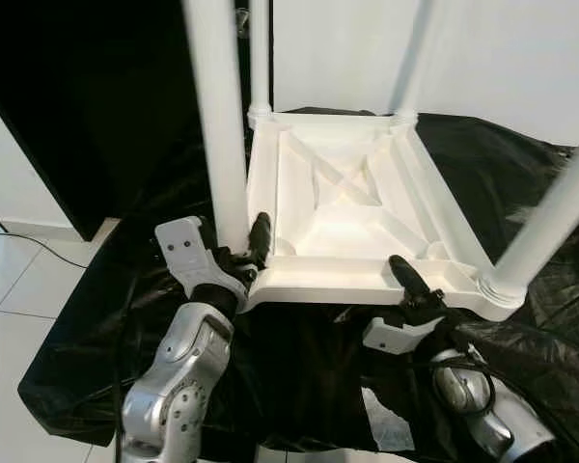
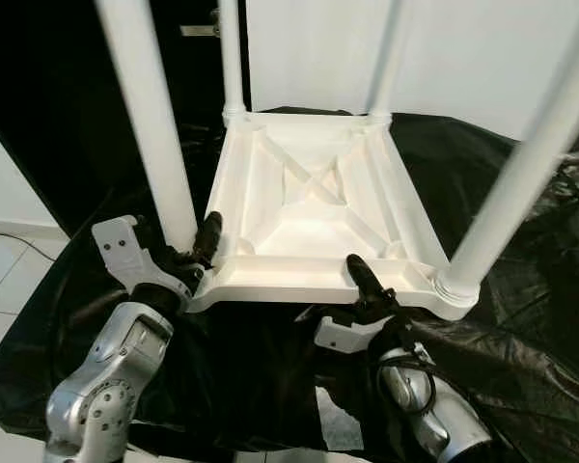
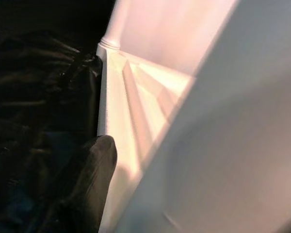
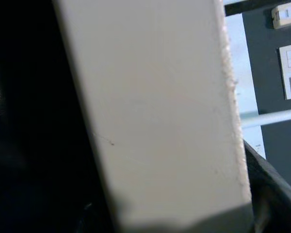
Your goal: Building children table
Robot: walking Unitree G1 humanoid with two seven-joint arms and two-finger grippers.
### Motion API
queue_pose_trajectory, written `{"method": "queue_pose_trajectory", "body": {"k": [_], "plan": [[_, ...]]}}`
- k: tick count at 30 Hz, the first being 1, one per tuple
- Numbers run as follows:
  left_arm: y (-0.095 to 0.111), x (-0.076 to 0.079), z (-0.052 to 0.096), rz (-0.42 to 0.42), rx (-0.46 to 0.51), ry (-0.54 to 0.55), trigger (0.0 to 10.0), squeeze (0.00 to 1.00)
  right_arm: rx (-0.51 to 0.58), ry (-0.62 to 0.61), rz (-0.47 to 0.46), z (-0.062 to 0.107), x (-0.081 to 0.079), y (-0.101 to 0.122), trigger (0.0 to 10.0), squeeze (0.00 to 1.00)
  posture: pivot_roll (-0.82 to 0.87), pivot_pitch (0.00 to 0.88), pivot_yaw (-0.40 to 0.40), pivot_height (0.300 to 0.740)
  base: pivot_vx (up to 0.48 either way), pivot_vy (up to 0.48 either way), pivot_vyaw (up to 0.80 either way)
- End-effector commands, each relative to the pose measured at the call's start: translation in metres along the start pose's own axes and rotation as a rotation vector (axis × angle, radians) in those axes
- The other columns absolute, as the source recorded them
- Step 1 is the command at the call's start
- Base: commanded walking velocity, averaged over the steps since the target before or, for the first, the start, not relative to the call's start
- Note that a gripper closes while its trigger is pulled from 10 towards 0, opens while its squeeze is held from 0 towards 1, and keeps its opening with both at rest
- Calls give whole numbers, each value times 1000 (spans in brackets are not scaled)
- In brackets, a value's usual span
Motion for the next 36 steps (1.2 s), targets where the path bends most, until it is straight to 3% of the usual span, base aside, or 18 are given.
{"method": "queue_pose_trajectory", "body": {"k": [1, 5, 10, 12, 16, 23, 26, 28, 33, 36], "plan": [[-1, 35, 15, -12, -75, -355, 10000, 0, -38, -105, -14, -7, 28, -7, 0, 0, 33, 0, -56, 740, 0, 0, 0], [26, 27, 35, -78, -82, -494, 10000, 0, -126, -150, -113, -7, 37, -12, 0, 0, 30, 0, -43, 740, 0, 0, 0], [41, 24, 45, -83, -92, -559, 10000, 0, -165, -205, -165, -10, 52, -13, 0, 0, 26, 0, -33, 740, 0, 0, 0], [87, 26, 54, 53, 43, -651, 10000, 0, -191, -278, -187, -14, 68, -13, 0, 0, 23, 0, -22, 740, 0, 0, 0], [134, 29, 72, 170, 205, -766, 10000, 0, -238, -355, -231, -17, 83, -16, 0, 0, 25, 0, -18, 740, 0, 0, 0], [141, 21, 75, 162, 211, -782, 10000, 0, -286, -369, -266, -17, 86, -22, 0, 0, 28, 0, -18, 740, 0, 0, 0], [137, 11, 67, 215, 204, -744, 10000, 0, -394, -544, -431, -24, 112, -38, 0, 0, 38, 0, -13, 740, 0, 0, 0], [137, 10, 64, 241, 203, -740, 10000, 0, -404, -593, -468, -27, 122, -40, 0, 0, 42, 0, -13, 740, 0, 0, 0], [139, 9, 59, 278, 211, -738, 10000, 0, -387, -666, -526, -34, 137, -38, 0, 0, 38, 0, -6, 740, 0, 0, 0], [137, 12, 58, 291, 203, -757, 10000, 0, -314, -716, -668, -45, 154, -30, 0, 0, 41, 0, -8, 740, 0, 0, 0]]}}
Point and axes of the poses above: a point about 5 cm out from each wrist's last joint towards the gripper, its own z axis pointing back from the gripper into the wrist, its own y axis along the axis of the wrist's last joint, x = y × z, the point moved 6 cm from there along -z, pointing out of the wrist towards the gripper, and after that the axes turned 10 degrees about z, right-handed, at the moved point
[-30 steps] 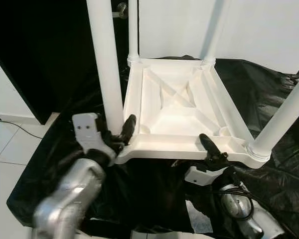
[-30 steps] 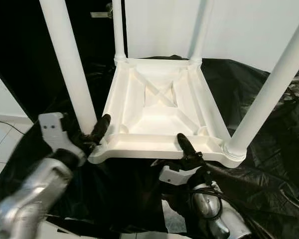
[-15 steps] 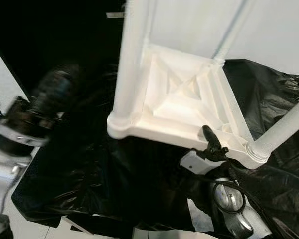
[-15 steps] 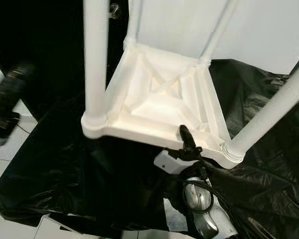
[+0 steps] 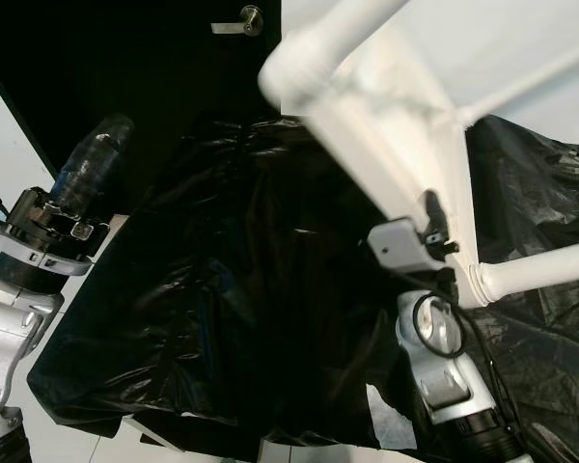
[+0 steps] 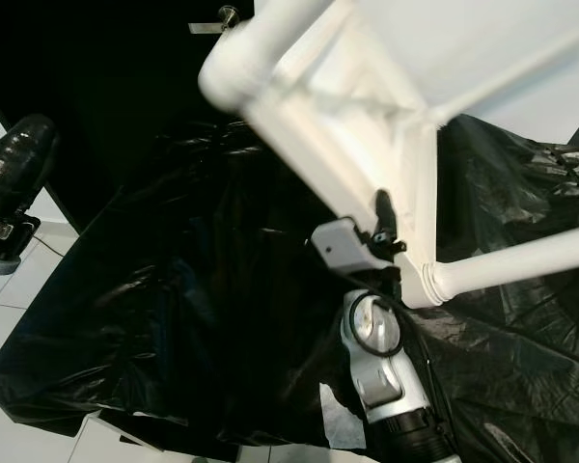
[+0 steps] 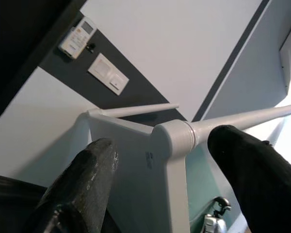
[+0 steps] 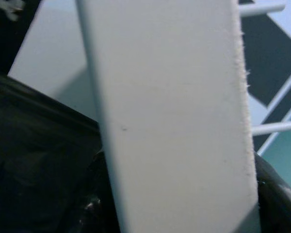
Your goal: Building children table
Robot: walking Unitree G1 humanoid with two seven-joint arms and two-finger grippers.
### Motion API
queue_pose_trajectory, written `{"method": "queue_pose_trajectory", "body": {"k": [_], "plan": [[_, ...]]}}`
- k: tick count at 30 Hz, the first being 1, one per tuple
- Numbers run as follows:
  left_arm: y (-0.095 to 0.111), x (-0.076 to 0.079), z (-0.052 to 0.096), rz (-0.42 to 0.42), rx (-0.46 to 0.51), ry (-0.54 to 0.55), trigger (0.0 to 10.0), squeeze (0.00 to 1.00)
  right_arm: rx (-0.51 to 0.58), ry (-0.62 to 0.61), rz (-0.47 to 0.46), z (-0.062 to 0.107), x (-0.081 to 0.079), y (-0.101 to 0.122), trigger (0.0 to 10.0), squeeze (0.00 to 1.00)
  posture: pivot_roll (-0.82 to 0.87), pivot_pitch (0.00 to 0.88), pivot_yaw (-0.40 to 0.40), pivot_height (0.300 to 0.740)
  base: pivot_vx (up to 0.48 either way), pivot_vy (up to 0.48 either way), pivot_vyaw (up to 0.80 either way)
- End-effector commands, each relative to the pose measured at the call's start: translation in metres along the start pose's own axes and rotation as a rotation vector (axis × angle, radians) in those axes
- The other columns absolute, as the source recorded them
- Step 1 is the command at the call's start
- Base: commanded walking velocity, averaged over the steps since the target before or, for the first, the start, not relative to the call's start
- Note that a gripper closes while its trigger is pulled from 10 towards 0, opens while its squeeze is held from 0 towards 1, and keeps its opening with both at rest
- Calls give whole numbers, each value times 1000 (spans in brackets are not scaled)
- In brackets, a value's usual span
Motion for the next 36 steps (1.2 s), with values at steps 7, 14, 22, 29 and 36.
{"method": "queue_pose_trajectory", "body": {"k": [7, 14, 22, 29, 36], "plan": [[-12, 1, -8, 30, -10, -61, 10000, 0, 191, -3, -409, -15, 16, 69, 0, 0, 37, 0, -15, 740, 0, 0, 0], [-14, 2, -9, 32, -12, -67, 10000, 0, 170, 103, -601, -13, 5, 76, 0, 0, 36, 0, -14, 740, 0, 0, 0], [-24, 4, -17, 39, -26, -101, 10000, 0, 63, 202, -820, -4, -9, 54, 588, 0, 19, 0, -16, 740, 0, 0, 0], [-65, 17, -20, 45, -202, -146, 10000, 0, -66, 190, -794, 5, -21, 4, 10000, 0, 20, 0, -2, 740, 0, 0, 0], [-131, -81, 6, -367, -518, 374, 10000, 0, -50, 202, -783, 11, -25, 3, 10000, 0, 26, 0, 19, 740, 0, 0, 0]]}}
Point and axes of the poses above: a point about 5 cm out from each wrist's last joint towards the gripper, its own z axis pointing back from the gripper into the wrist, its own y axis along the axis of the wrist's last joint, x = y × z, the point moved 6 cm from there along -z, pointing out of the wrist towards the gripper, and after that the axes turned 10 degrees about z, right-handed, at the moved point
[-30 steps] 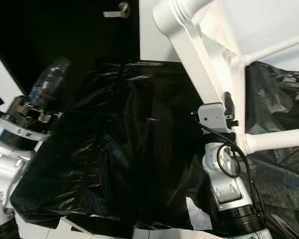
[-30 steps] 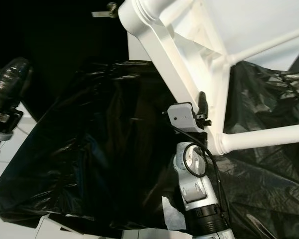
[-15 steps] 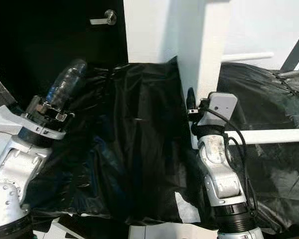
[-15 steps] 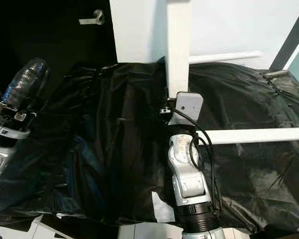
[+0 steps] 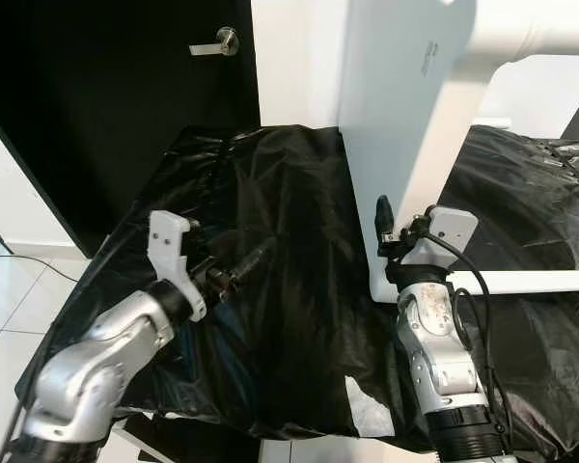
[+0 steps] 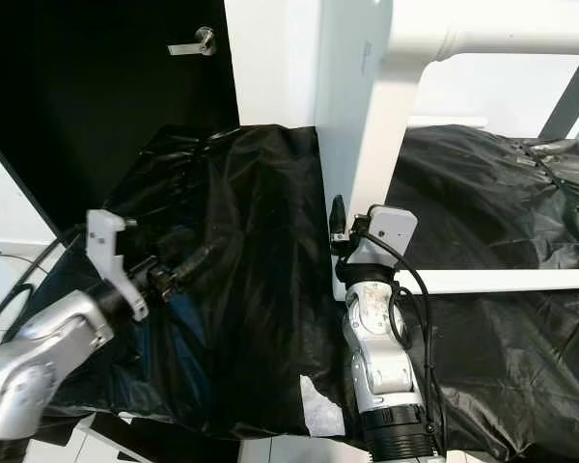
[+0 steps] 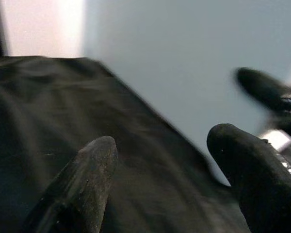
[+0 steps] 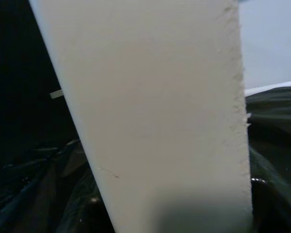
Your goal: Building children table
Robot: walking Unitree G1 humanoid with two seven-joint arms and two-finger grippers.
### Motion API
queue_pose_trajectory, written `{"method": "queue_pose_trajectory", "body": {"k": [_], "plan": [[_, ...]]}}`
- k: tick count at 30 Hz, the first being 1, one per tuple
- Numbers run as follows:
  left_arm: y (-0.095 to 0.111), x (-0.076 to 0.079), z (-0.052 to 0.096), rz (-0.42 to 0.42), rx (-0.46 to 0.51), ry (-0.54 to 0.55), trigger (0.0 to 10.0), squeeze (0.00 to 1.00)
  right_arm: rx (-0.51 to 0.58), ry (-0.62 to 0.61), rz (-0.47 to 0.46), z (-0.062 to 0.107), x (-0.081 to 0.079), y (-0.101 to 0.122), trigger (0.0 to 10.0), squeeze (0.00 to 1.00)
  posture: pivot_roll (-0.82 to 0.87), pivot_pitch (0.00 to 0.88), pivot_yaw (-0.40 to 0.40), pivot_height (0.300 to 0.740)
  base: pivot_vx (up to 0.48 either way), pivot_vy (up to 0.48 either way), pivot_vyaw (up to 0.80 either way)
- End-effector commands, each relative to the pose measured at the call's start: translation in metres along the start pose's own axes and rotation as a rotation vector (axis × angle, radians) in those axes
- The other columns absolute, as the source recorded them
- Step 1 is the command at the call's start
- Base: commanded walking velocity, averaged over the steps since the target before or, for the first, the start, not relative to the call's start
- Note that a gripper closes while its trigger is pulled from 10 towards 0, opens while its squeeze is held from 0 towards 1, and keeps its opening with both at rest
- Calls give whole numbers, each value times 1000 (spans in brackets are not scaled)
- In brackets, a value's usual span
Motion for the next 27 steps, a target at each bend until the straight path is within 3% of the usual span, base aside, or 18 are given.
{"method": "queue_pose_trajectory", "body": {"k": [1, 3, 4, 9, 10, 11, 14, 16, 20, 23, 24, 27], "plan": [[6, -14, -2, -60, 28, 95, 10000, 0, -6, 10, -10, 9, -5, -5, 10000, 0, 26, 0, 19, 740, 0, 0, 0], [7, -19, -2, -74, 47, 126, 10000, 0, -15, 4, -12, 11, -3, -7, 10000, 0, 26, 0, 19, 740, 0, 0, 0], [14, -32, -2, -93, 87, 196, 10000, 0, -26, -11, -33, 17, 1, -11, 10000, 1000, 32, 0, 21, 740, 0, 0, 0], [16, -38, -1, -158, 83, 236, 10000, 0, -41, -39, -29, 31, 13, -13, 10000, 1000, 32, 5, 35, 740, 0, 0, 0], [18, -38, -2, -160, 89, 235, 10000, 0, -41, -30, -10, 35, 16, -12, 10000, 686, 30, 6, 39, 740, 0, 0, 0], [18, -39, -2, -180, 85, 240, 10000, 0, -61, -1, -13, 40, 18, -14, 10000, 0, 28, 8, 43, 740, 0, 0, 0], [17, -40, -2, -197, 85, 246, 10000, 0, -76, 79, 28, 57, 19, -16, 10000, 0, 17, 11, 52, 740, 0, 0, 0], [18, -43, -5, -213, 88, 254, 10000, 0, -118, 188, 55, 77, 20, -19, 10000, 0, -4, 17, 64, 740, 0, 0, 0], [19, -47, -7, -227, 84, 259, 10000, 0, -157, 339, 39, 105, 15, -18, 10000, 0, -19, 21, 72, 740, 0, 0, 0], [19, -51, -7, -243, 78, 259, 10000, 0, -190, 303, 105, 120, 41, -18, 10000, 0, -52, 24, 79, 740, 0, 0, 0], [19, -51, -7, -243, 78, 259, 10000, 0, -190, 303, 105, 120, 41, -18, 10000, 0, -52, 24, 79, 740, 0, 0, 0], [18, -56, -5, -265, 65, 257, 10000, 0, -236, 195, 141, 126, 78, -20, 10000, 0, -67, 25, 76, 740, 0, 0, 0]]}}
Point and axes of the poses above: a point about 5 cm out from each wrist's last joint towards the gripper, its own z axis pointing back from the gripper into the wrist, its own y axis along the axis of the wrist's last joint, x = y × z, the point moved 6 cm from there along -z, pointing out of the wrist towards the gripper, and after that the axes turned 10 degrees about z, right-handed, at the moved point
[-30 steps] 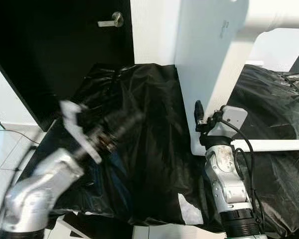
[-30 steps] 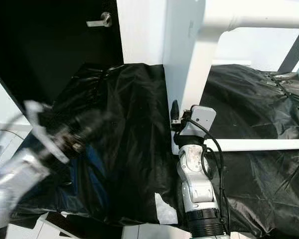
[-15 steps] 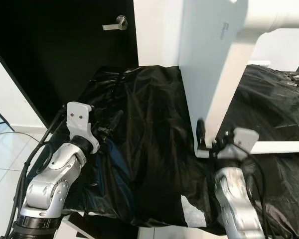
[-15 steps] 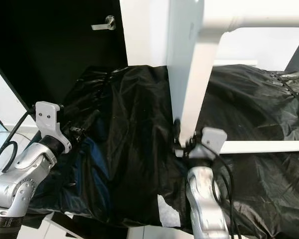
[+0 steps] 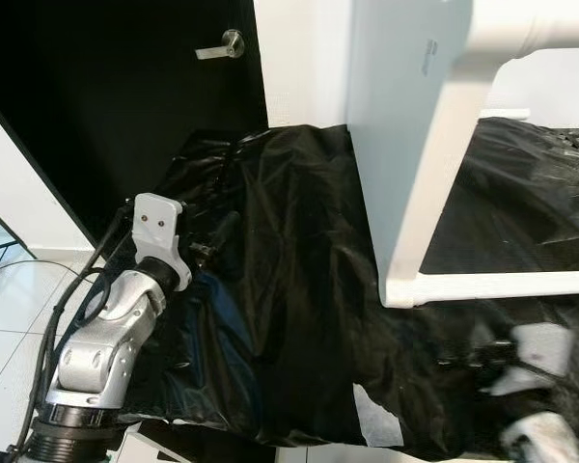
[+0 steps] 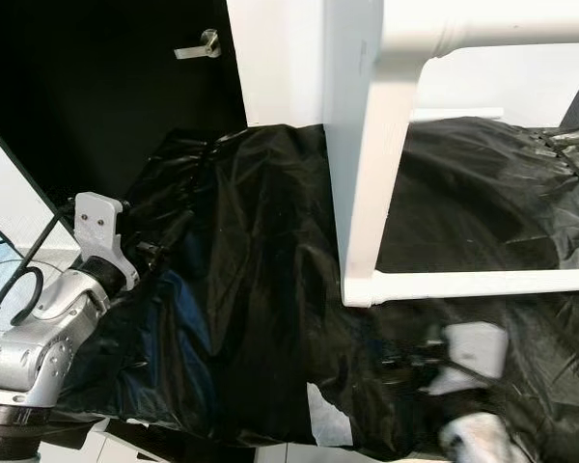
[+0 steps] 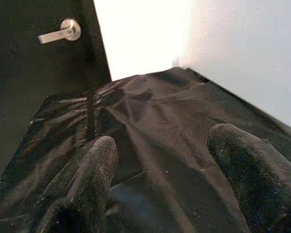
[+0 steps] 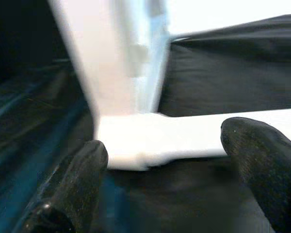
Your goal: Building children table
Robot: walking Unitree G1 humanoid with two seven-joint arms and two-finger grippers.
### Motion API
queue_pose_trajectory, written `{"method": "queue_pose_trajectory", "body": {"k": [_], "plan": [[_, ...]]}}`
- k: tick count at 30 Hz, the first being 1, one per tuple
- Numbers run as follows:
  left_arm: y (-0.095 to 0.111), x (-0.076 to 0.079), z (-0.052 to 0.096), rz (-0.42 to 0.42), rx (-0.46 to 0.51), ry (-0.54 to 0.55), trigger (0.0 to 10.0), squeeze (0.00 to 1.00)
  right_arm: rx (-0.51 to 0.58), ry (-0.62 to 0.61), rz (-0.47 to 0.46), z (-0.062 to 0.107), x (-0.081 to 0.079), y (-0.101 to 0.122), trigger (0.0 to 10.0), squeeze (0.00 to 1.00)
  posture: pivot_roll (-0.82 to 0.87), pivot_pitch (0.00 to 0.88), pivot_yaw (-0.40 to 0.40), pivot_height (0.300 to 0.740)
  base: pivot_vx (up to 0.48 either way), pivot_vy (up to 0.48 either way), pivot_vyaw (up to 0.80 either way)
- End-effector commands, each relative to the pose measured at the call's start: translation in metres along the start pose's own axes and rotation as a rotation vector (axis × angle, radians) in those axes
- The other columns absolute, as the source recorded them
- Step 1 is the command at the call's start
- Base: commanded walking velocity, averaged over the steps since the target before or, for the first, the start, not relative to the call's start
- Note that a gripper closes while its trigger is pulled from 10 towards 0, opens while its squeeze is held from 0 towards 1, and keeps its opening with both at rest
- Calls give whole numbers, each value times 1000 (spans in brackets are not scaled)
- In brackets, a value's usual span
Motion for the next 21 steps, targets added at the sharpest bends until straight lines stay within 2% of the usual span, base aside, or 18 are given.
{"method": "queue_pose_trajectory", "body": {"k": [1, 4, 5, 8, 10, 11, 14, 15, 18, 20, 21], "plan": [[1, 1, 0, -20, -4, -41, 10000, 0, -24, -20, -8, 3, 8, -4, 10000, 0, -71, 24, 74, 740, 0, 0, 0], [-1, 7, 2, -15, -5, -70, 10000, 0, -40, -120, 13, 1, 32, -9, 10000, 0, -69, 15, 70, 740, 0, 0, 0], [-5, 16, 3, -13, -17, -101, 10000, 0, -36, -155, 24, -6, 42, -10, 10000, 0, -69, 12, 67, 740, 0, 0, 0], [-16, 27, 4, -18, -32, -110, 10000, 0, -11, -172, 21, -25, 48, -7, 10000, 0, -57, 0, 54, 740, 0, 0, 0], [-22, 23, 2, -6, -33, -74, 10000, 0, -1, -175, 15, -37, 50, -8, 10000, 0, -56, 0, 48, 740, 0, 0, 0], [-26, 19, 2, -17, -32, -44, 10000, 0, 9, -186, 10, -47, 50, -8, 10000, 0, -52, 0, 42, 740, 0, 0, 0], [-29, 5, -1, 0, -1, 44, 10000, 0, 16, -191, 25, -59, 48, -13, 10000, 0, -39, 0, 29, 740, 0, 0, 0], [-32, -2, -4, 15, 7, 85, 10000, 0, 16, -191, 28, -67, 46, -16, 10000, 0, -36, 0, 20, 740, 0, 0, 0], [-36, -3, -7, -2, 12, 89, 10000, 0, 13, -165, 30, -79, 42, -20, 10000, 0, -34, 0, 19, 740, 0, 0, 0], [-39, 0, -11, -23, 5, 66, 10000, 0, 19, -96, 40, -90, 32, -21, 10000, 0, -29, 0, 18, 740, 0, 0, 0], [-37, 3, -15, -42, 10, 44, 10000, 0, 21, -33, 33, -102, 24, -22, 10000, 0, -23, 0, 16, 740, 0, 0, 0]]}}
Point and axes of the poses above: a point about 5 cm out from each wrist's last joint towards the gripper, its own z axis pointing back from the gripper into the wrist, its own y axis along the axis of the wrist's last joint, x = y × z, the point moved 6 cm from there along -z, pointing out of the wrist towards the gripper, and after that the axes turned 10 degrees about z, right-handed, at the moved point
